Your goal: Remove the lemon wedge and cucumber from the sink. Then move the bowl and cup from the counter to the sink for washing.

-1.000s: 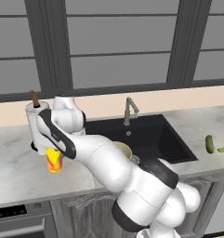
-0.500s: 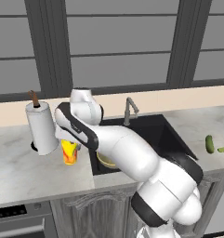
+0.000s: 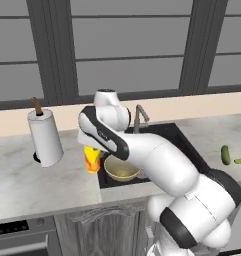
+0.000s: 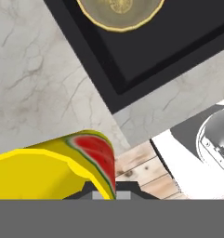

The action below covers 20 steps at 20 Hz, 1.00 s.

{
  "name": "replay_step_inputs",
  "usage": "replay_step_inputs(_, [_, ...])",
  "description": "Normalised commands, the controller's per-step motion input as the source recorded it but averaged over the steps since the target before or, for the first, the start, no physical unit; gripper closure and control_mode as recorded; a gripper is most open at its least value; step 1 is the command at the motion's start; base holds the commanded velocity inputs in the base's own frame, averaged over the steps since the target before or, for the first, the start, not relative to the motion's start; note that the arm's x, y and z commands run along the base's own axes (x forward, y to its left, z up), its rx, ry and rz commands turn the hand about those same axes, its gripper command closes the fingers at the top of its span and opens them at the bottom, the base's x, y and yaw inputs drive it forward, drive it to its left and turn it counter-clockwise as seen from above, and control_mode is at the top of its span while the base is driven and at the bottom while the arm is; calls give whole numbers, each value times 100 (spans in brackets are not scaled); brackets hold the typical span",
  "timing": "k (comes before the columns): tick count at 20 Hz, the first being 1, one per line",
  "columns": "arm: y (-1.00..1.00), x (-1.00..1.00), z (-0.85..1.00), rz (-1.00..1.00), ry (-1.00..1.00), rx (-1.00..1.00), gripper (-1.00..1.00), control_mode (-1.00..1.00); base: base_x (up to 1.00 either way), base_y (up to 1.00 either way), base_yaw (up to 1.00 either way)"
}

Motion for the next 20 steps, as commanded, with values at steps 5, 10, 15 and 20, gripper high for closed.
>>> replay_step_inputs(5, [-58, -13, 9, 0, 0, -3, 100, -100, 0, 0, 0])
replay_step_inputs(10, [-59, -7, 7, 0, 0, -4, 100, -100, 0, 0, 0])
replay_step_inputs(15, [-57, -6, 3, 0, 0, -5, 100, -100, 0, 0, 0])
replay_step_inputs(20, [-57, -1, 1, 0, 1, -4, 100, -100, 0, 0, 0])
